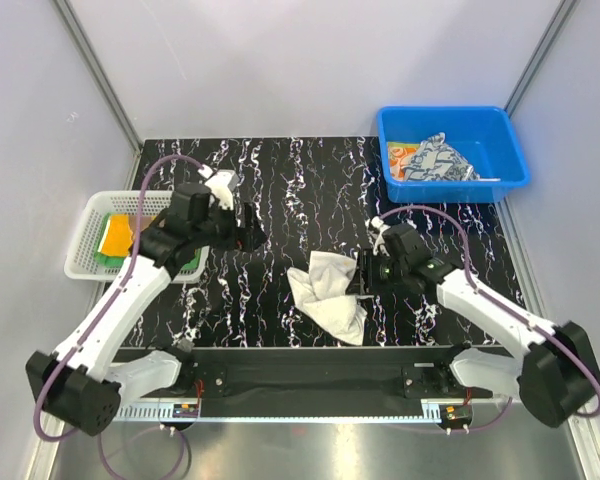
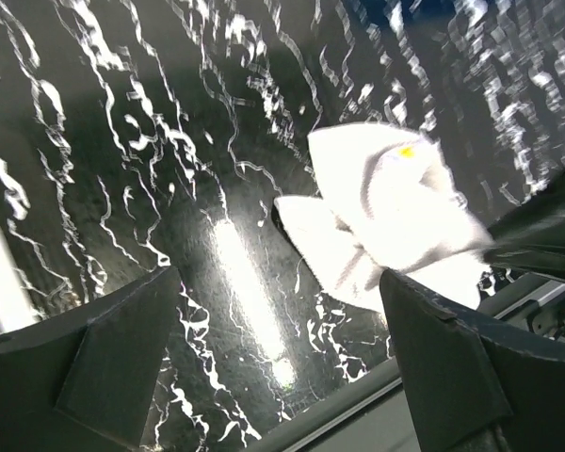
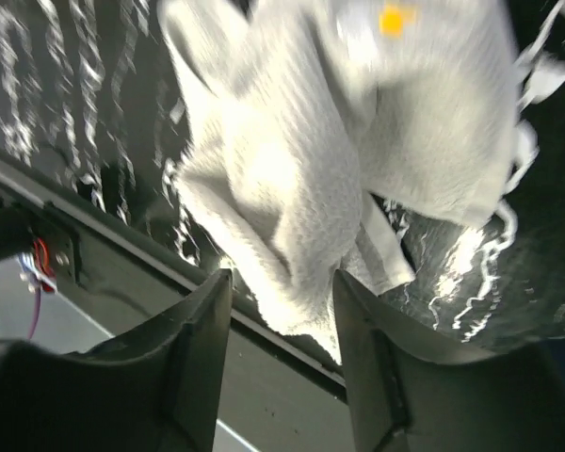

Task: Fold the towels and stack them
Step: Move the towel to the center of the board, then flatten out the crumpled towel

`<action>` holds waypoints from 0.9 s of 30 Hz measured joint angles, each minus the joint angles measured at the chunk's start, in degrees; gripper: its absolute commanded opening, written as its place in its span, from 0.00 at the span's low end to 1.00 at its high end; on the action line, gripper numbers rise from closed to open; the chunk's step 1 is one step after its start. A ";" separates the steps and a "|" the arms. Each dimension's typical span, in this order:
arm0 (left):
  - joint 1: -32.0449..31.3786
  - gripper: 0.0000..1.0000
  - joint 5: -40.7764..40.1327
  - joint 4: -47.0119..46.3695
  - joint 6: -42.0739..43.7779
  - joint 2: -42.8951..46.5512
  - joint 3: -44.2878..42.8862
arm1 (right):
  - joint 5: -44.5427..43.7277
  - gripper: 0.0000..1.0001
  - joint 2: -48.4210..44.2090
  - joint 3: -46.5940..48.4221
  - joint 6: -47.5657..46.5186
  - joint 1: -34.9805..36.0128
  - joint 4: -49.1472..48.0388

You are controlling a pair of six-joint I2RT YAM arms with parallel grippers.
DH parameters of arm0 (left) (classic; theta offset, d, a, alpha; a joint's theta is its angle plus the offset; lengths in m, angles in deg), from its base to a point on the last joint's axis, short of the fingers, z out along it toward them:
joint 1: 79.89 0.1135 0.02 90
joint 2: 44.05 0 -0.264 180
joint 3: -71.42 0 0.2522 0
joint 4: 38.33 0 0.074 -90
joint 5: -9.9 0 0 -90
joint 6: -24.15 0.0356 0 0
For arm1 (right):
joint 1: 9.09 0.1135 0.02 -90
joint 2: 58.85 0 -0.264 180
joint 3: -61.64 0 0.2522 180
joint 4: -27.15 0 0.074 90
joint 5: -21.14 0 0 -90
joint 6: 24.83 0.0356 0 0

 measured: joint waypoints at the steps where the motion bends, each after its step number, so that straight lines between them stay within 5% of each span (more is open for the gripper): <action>1: -0.37 0.90 -0.22 -0.28 -0.26 -1.77 -0.07 | -1.33 0.55 -1.42 1.05 0.09 0.00 1.03; 9: -4.24 0.77 0.13 -4.33 -0.66 -23.19 -8.87 | -15.47 0.43 -3.54 7.85 0.22 -0.48 2.86; 16: -7.04 0.69 1.60 -6.19 -0.66 -39.19 -16.31 | -16.26 0.38 3.48 2.73 3.30 -5.75 1.77; 27: -12.22 0.66 -0.20 -7.43 -1.60 -52.26 -18.82 | -15.69 0.41 6.88 -3.34 5.84 -6.86 -5.60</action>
